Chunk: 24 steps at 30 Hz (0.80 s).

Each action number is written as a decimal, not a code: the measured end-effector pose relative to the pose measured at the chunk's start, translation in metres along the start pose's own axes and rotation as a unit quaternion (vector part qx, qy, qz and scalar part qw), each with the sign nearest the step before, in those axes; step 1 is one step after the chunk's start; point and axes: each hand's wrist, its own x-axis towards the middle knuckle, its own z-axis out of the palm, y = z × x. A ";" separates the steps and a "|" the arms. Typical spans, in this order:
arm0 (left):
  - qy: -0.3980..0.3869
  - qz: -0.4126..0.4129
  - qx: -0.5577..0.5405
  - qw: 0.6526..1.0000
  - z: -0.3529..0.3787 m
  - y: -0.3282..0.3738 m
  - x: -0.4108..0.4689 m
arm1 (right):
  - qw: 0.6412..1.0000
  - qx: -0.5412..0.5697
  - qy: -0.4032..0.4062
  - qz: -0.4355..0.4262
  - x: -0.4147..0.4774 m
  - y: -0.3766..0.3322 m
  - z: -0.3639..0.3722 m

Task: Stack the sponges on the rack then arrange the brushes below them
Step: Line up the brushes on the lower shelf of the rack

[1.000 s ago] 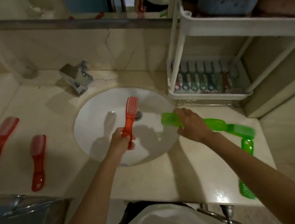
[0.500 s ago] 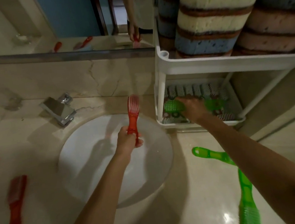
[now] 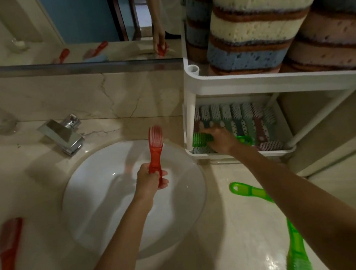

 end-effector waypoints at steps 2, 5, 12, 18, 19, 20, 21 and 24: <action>-0.003 0.006 0.001 1.000 -0.001 -0.001 -0.003 | 1.000 0.022 -0.009 0.011 -0.005 -0.003 -0.001; -0.012 0.016 -0.002 1.000 -0.004 -0.002 -0.009 | 0.997 0.072 0.004 0.029 -0.013 -0.006 -0.002; -0.048 0.030 0.004 0.998 -0.038 -0.026 -0.028 | 0.902 0.287 0.315 0.074 -0.059 -0.020 0.021; -0.176 0.058 0.019 0.983 -0.049 -0.060 -0.048 | 0.916 0.395 0.001 0.070 -0.103 -0.061 0.070; -0.196 0.067 0.020 0.978 -0.046 -0.060 -0.050 | 0.920 0.385 -0.016 0.066 -0.107 -0.065 0.073; -0.212 0.073 0.023 0.974 -0.041 -0.059 -0.052 | 0.920 0.387 -0.011 0.056 -0.110 -0.068 0.074; -0.224 0.076 0.024 0.971 -0.036 -0.056 -0.054 | 0.914 0.403 0.007 0.054 -0.113 -0.069 0.071; -0.253 0.093 0.057 0.961 -0.013 -0.044 -0.054 | 0.859 0.502 0.050 0.088 -0.119 -0.061 0.059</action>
